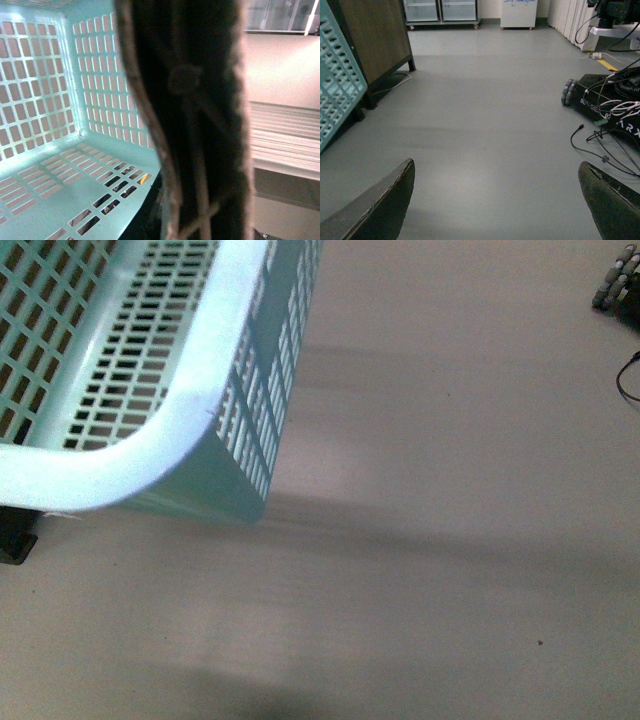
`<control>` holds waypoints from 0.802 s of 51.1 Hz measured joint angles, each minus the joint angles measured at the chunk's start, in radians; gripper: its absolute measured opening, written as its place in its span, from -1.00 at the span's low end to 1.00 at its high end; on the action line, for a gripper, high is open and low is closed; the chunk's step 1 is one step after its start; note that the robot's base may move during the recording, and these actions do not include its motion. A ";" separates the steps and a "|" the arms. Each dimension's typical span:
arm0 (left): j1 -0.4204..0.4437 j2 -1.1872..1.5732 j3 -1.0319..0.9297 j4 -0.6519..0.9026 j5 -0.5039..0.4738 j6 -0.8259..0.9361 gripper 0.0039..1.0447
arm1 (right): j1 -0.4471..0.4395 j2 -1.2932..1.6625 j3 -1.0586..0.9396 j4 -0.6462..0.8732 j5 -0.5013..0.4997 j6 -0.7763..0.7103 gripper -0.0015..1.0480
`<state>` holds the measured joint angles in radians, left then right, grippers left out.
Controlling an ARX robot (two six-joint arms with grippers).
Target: Pick lemon and mango into basket
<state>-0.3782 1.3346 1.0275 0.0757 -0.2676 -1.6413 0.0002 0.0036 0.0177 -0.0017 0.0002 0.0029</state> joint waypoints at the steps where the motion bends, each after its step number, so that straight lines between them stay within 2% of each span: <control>1: -0.003 -0.018 0.000 -0.011 -0.007 0.000 -0.91 | 0.000 0.000 0.000 0.000 0.000 0.000 0.83; 8: -0.052 -0.127 0.000 -0.087 -0.052 0.000 -0.91 | 0.000 0.000 0.000 0.000 0.000 0.000 0.83; 17: -0.093 -0.175 0.000 -0.160 -0.061 -0.006 -0.91 | 0.000 0.000 0.000 0.000 0.000 0.000 0.83; 23: -0.101 -0.185 0.000 -0.204 -0.078 -0.004 -0.91 | 0.000 0.000 0.000 0.000 0.000 0.000 0.83; 41: -0.101 -0.188 0.000 -0.205 -0.087 0.000 -0.91 | 0.000 0.000 0.000 0.000 0.000 0.000 0.83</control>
<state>-0.4789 1.1461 1.0271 -0.1295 -0.3550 -1.6409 0.0002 0.0036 0.0177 -0.0013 0.0002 0.0029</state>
